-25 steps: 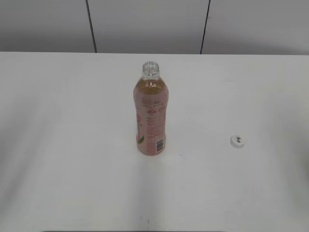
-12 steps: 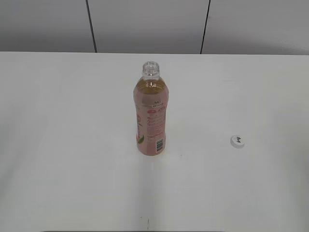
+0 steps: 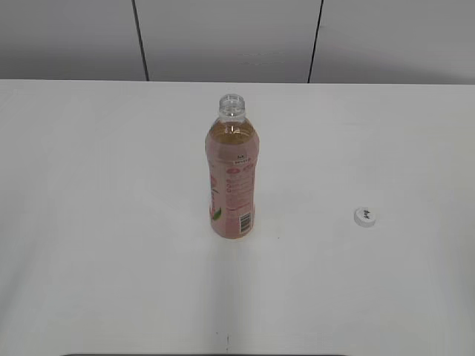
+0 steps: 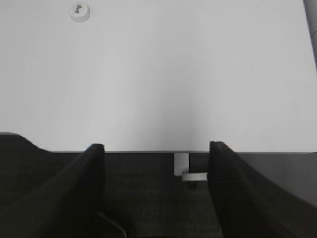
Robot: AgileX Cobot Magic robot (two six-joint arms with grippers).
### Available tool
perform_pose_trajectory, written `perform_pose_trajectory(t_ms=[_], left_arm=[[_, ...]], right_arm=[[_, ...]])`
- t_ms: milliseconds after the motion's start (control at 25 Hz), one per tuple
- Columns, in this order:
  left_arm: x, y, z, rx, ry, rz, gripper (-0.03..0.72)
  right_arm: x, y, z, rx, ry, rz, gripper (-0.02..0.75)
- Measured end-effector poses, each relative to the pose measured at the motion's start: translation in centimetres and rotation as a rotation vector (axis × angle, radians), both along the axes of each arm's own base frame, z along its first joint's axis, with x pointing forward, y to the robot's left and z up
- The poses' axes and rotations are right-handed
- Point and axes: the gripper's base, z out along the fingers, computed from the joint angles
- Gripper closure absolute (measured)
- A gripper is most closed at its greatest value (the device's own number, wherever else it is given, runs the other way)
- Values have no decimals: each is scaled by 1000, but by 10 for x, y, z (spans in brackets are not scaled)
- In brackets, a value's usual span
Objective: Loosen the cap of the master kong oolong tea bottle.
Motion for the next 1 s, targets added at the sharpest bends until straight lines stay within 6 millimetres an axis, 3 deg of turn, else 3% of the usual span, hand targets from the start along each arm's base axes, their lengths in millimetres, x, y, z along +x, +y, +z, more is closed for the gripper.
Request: perform_pose_trajectory(t_ms=[240, 600, 1000], left_arm=[[-5, -1, 1, 4, -40, -38, 262], [-33, 8, 1, -45, -196, -41, 263], [-34, 8, 1, -49, -205, -43, 274]], right_arm=[[-26, 0, -4, 0, -265, -20, 245], [-26, -1, -4, 21, -277, -45, 245], [-26, -1, -4, 41, -285, -60, 245]])
